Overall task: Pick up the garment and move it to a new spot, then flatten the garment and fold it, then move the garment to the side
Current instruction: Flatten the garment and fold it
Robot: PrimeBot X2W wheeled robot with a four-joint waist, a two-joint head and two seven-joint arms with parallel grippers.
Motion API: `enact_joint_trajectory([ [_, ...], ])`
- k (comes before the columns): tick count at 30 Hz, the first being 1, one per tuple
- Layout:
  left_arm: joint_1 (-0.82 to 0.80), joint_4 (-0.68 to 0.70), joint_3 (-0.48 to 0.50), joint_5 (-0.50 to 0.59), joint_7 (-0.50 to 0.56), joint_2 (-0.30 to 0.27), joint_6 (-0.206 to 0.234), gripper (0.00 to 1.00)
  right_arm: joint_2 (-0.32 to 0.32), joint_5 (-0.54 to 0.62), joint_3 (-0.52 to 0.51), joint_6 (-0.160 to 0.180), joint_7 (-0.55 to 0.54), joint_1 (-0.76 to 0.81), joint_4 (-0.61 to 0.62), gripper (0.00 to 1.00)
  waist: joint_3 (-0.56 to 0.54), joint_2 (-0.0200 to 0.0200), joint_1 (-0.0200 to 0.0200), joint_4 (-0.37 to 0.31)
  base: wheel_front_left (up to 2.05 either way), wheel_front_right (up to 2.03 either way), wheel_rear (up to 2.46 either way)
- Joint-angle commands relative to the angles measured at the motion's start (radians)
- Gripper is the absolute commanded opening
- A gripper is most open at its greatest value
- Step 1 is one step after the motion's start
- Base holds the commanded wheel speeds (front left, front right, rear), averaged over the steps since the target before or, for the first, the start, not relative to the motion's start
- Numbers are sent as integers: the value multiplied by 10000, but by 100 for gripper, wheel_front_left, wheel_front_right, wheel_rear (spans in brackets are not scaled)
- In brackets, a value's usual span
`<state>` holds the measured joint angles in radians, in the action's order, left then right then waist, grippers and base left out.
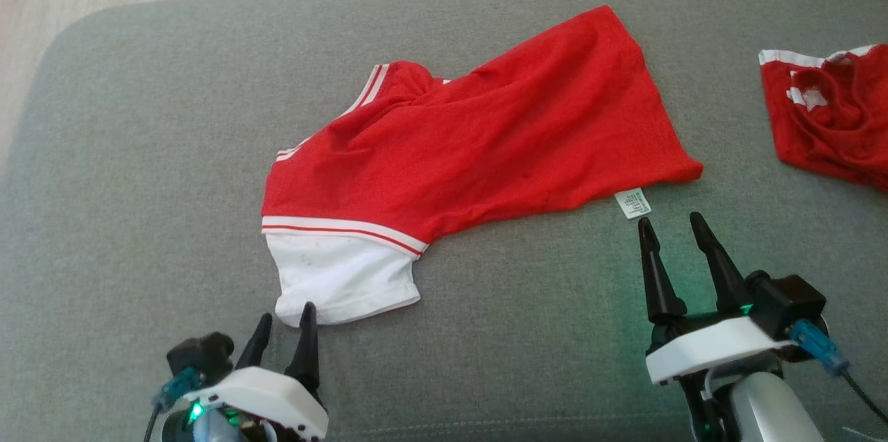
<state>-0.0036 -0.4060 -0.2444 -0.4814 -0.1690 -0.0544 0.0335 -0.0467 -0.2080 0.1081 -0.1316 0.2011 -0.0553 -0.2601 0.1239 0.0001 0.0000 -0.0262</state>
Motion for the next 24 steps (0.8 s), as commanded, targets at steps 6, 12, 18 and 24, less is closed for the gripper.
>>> enact_joint_trajectory([
  [6,-481,-166,264,-219,-128,41,-180,100,-35,49,255,9,106,-513,231,100,62,-1,0,-151,0,0,0],
  [12,-689,-422,204,-286,-316,41,-369,87,-35,61,223,9,144,-547,185,100,104,-1,0,-204,0,0,0],
  [18,-894,-660,118,-317,-499,41,-533,34,-35,66,160,9,150,-584,135,100,147,-1,0,-203,0,0,0],
  [24,-954,-620,7,-296,-620,27,-668,0,-35,218,-344,9,128,-651,-117,100,132,-1,0,-109,0,0,0],
])
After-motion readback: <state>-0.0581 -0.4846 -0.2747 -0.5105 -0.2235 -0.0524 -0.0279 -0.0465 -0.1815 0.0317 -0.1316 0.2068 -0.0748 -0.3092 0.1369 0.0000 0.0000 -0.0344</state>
